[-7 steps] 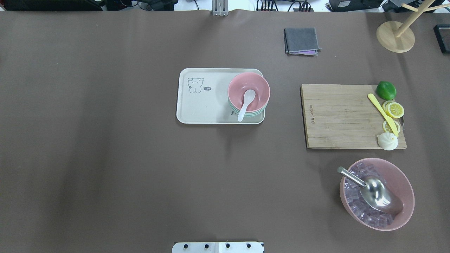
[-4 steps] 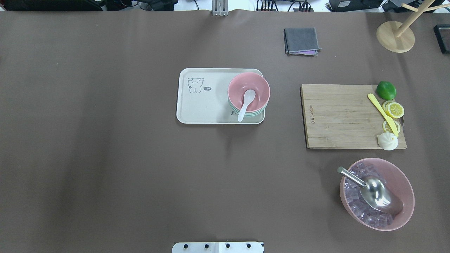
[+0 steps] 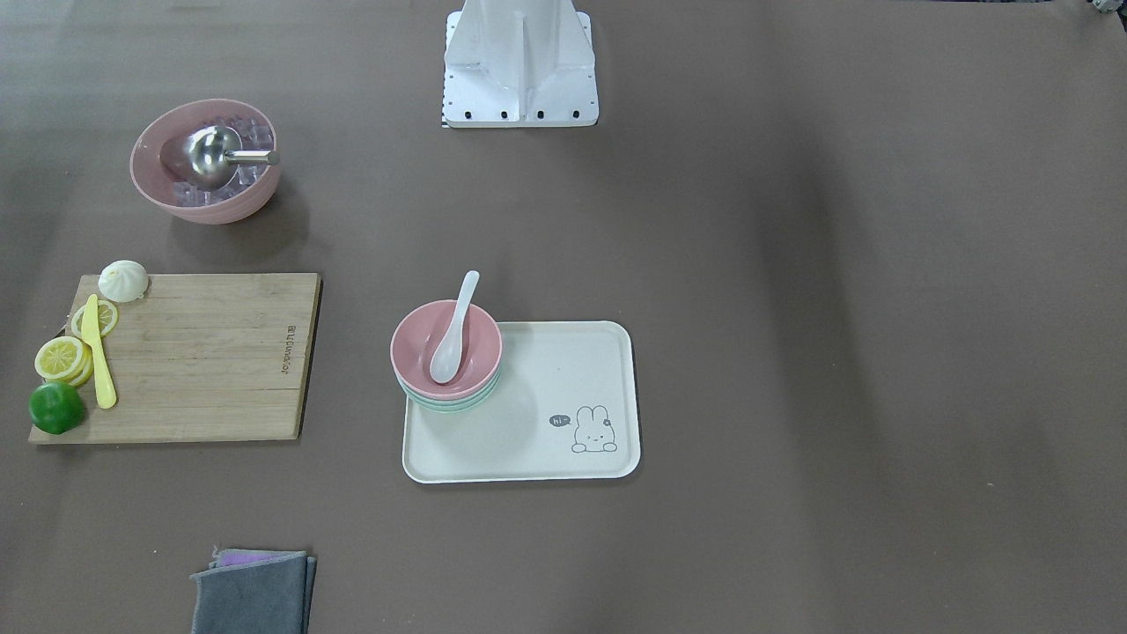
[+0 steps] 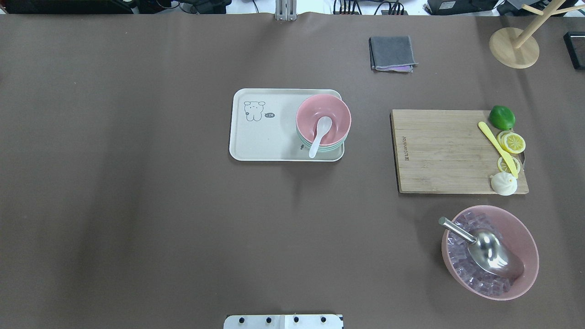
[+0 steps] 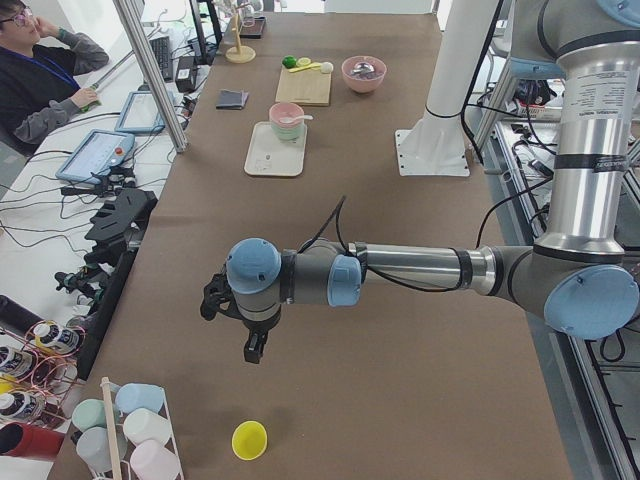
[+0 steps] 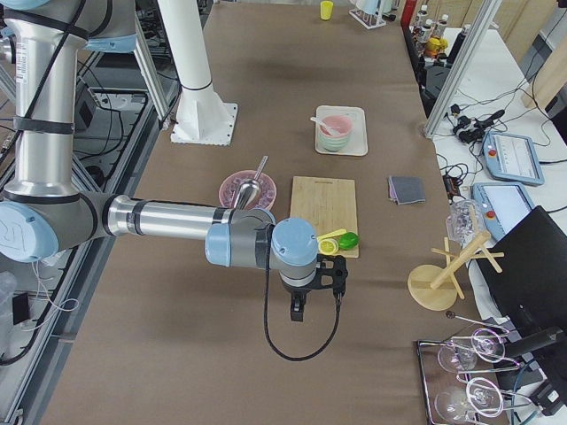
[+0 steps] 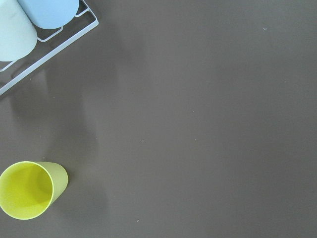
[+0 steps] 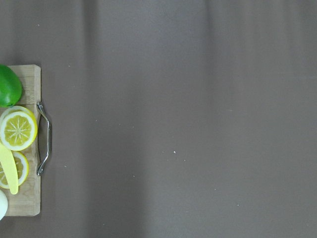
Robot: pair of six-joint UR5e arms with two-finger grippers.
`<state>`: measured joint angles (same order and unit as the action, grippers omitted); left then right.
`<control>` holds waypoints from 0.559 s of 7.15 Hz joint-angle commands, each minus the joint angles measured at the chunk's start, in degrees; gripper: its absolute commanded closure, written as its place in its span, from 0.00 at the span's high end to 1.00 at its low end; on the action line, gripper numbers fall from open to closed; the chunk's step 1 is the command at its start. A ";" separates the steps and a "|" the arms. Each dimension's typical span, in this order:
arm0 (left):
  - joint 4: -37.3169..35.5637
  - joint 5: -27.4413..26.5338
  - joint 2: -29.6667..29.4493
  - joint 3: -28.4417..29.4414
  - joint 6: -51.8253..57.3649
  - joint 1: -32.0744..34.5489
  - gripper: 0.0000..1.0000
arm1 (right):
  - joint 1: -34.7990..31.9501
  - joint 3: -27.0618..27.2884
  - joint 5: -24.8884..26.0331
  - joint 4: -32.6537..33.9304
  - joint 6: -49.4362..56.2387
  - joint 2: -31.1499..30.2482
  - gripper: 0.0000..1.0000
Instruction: Stack pink bowl on green and place spoon
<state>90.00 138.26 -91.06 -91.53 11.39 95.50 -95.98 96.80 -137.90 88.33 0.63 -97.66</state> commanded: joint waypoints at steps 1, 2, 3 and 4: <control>0.00 0.00 0.00 0.04 0.03 0.04 0.99 | 0.00 -0.04 0.00 0.00 -0.01 0.02 1.00; 0.00 0.00 0.00 0.04 0.03 0.04 0.99 | 0.00 -0.04 0.00 0.00 -0.01 0.10 1.00; 1.48 -0.09 0.26 0.12 0.03 0.04 0.99 | 0.00 0.05 0.00 0.00 -0.01 0.10 1.00; 3.06 -0.09 0.53 0.47 -0.06 0.04 0.99 | 0.00 -0.04 0.00 0.00 -0.01 0.10 1.00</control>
<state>91.39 138.19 -90.81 -91.34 11.41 95.53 -95.98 96.80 -137.90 88.33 0.62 -97.57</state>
